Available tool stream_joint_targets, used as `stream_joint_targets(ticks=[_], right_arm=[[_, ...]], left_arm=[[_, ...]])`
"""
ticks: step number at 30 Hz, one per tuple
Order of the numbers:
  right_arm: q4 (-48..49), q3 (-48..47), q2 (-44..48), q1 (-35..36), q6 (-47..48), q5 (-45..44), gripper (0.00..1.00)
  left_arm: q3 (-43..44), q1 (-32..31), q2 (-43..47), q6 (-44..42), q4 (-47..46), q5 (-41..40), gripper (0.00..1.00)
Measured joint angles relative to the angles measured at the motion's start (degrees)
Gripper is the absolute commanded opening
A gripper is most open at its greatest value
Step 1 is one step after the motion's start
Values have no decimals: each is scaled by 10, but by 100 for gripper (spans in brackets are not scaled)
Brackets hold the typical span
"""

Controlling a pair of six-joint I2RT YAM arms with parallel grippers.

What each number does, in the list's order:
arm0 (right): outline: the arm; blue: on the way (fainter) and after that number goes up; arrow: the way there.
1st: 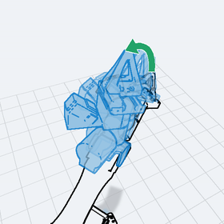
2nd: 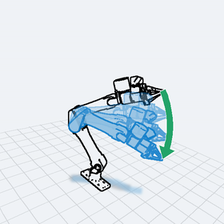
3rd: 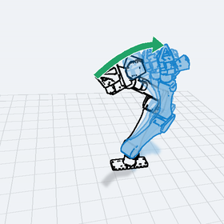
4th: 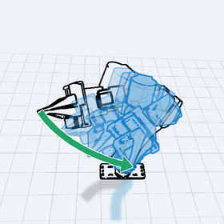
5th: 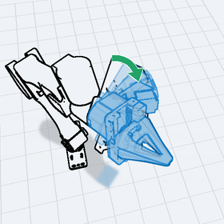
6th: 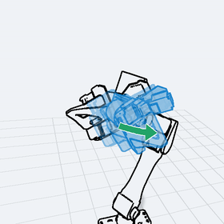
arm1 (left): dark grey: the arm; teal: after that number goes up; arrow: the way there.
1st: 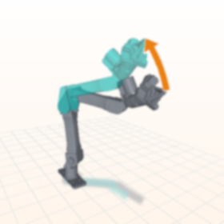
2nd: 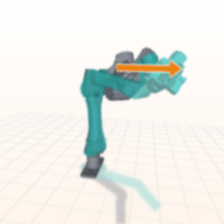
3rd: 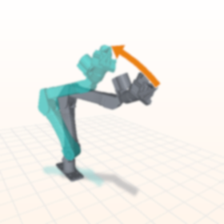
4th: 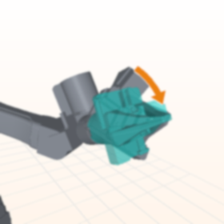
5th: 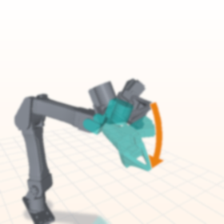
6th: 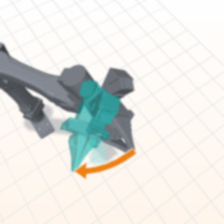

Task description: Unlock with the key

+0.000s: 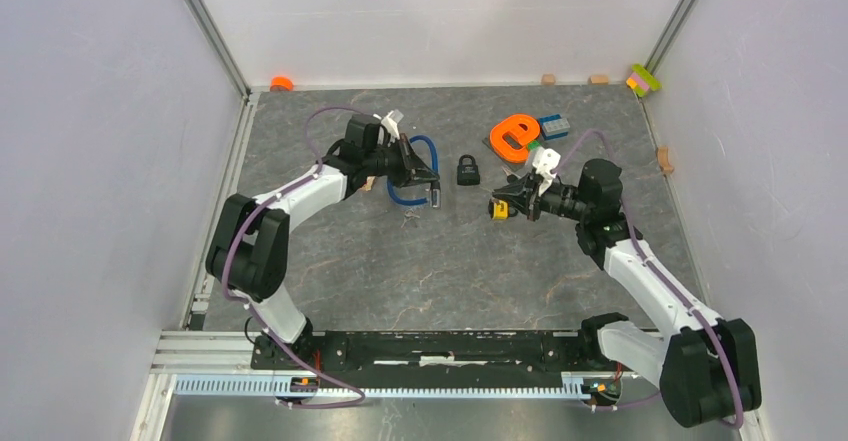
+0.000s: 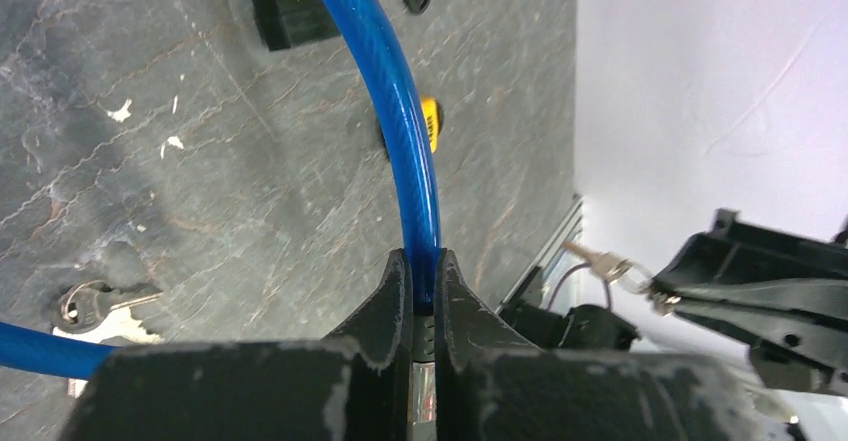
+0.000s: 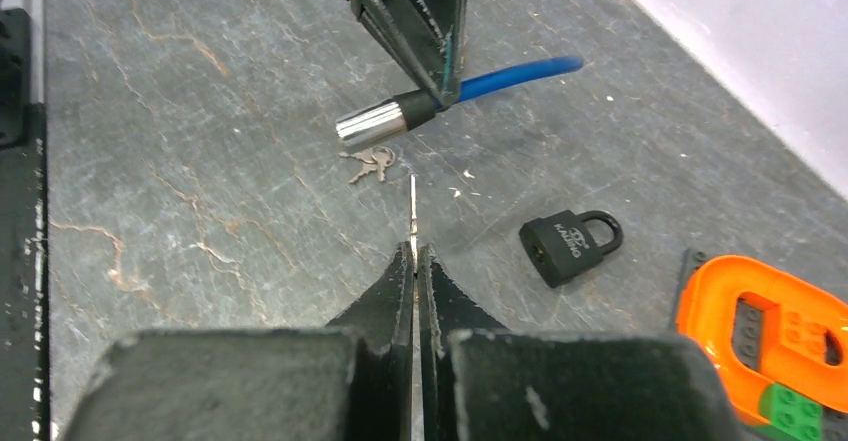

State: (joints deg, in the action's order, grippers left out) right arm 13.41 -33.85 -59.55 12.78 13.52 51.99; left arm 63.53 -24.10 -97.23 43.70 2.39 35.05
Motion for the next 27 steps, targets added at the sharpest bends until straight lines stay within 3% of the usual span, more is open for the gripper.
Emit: stream_joint_targets(ticks=[8, 14, 21, 27], right_arm=[[81, 5, -36, 20, -88, -16, 0], [88, 10, -43, 31, -95, -41, 0], [47, 10, -32, 31, -55, -71, 0], [6, 10, -11, 30, -17, -88, 0]], left_arm=[[-16, 20, 21, 98, -95, 4, 2], [-31, 28, 27, 129, -143, 9, 2], [-37, 22, 27, 93, -95, -40, 3], [-8, 5, -18, 47, -54, -83, 17]])
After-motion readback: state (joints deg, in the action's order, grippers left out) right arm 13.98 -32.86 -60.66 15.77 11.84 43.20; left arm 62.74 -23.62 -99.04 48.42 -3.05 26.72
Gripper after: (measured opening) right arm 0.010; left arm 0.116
